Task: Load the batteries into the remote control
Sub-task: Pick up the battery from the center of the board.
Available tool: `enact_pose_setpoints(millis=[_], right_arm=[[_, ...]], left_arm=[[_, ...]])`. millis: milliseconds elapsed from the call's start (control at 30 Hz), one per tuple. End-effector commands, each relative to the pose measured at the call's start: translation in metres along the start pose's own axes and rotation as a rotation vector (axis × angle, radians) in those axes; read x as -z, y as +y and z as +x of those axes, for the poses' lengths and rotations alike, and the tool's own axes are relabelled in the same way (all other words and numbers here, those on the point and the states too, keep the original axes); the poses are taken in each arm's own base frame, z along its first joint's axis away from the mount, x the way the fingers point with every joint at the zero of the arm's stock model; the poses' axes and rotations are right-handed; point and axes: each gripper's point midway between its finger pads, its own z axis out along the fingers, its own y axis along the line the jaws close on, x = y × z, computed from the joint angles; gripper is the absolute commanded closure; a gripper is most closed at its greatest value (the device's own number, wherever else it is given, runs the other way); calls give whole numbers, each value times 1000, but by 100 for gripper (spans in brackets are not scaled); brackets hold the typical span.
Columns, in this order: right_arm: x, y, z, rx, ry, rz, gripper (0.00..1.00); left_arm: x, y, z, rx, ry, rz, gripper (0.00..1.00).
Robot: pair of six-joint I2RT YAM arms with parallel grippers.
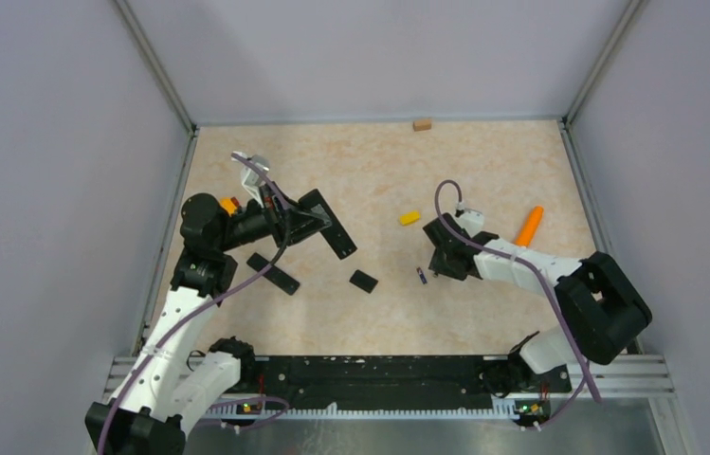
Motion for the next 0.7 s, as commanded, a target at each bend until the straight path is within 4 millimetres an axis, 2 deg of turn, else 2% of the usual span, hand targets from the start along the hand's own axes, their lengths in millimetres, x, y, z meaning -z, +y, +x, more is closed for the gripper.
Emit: enact_pose_setpoints(millis=[0,233,400,467,600,667], right_arm=[[0,1,-20,-30,-64,34,61],[-5,9,-17,-16,-45,10,68],[-9,4,-12,-9,-26,37,73],[-10,3,-11,-8,-26,37,78],[-11,8,-10,12,-25,3,99],[-9,15,-15,25,-46,-43,100]], left_arm=[[0,3,-9,-72,-26,-26,100],[1,11,-6,-45,-18,-76,100],[-1,15,-6,-23,-20,-88,100],[-2,18,-6,-12,-19,-96,100],[-5,31,-3,36,-18,-135,100],[-7,38,0,83,-11,-147,100]])
